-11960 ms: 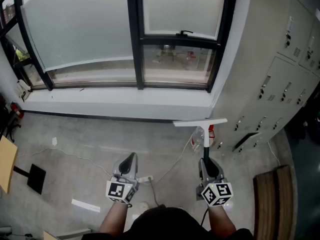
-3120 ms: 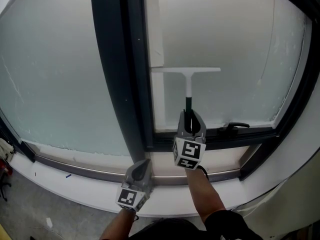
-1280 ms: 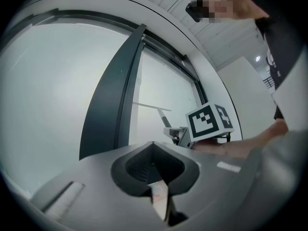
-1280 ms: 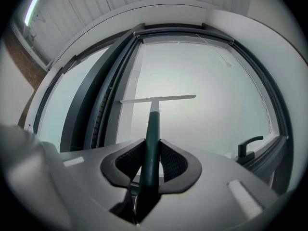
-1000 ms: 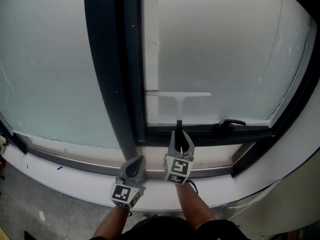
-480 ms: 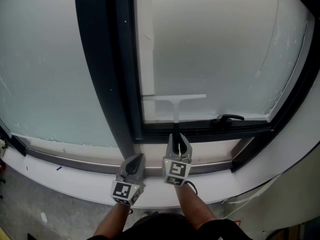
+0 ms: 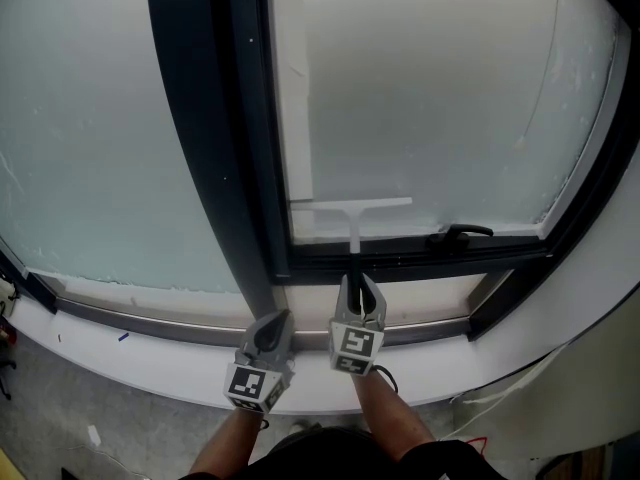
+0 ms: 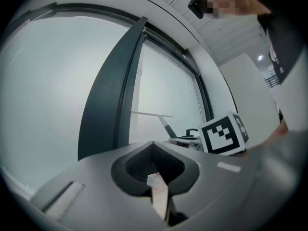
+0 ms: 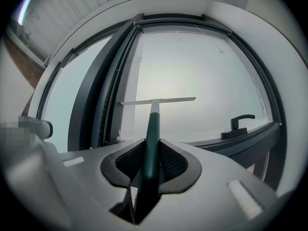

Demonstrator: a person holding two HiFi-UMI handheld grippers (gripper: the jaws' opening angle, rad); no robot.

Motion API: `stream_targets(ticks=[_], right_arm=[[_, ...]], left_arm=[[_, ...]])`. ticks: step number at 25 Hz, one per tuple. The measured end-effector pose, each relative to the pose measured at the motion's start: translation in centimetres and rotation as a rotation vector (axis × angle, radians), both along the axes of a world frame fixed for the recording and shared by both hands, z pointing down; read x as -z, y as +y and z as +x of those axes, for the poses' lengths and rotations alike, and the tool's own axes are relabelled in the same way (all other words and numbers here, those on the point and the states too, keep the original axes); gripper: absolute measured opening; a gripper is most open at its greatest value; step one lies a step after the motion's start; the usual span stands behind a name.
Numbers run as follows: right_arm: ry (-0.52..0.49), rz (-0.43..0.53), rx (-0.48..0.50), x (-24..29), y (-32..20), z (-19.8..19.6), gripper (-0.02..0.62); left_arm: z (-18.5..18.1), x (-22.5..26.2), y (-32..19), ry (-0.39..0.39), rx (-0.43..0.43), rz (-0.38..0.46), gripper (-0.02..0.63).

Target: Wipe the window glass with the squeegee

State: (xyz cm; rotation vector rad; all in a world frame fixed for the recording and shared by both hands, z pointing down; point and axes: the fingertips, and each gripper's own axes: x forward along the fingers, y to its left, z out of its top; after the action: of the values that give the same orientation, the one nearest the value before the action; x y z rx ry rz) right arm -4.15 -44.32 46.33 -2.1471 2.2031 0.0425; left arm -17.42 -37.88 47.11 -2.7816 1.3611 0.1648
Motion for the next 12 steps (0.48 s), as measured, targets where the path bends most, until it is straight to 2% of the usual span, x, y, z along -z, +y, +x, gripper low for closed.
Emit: stream_targets(ticks=[12], right_arm=[[-0.01,-0.056,0.001,-2.4,0.7,0.2,0.095]], left_arm=[[-0.1,-0.6,0.9,-0.013,0.007,-0.025,-0.001]])
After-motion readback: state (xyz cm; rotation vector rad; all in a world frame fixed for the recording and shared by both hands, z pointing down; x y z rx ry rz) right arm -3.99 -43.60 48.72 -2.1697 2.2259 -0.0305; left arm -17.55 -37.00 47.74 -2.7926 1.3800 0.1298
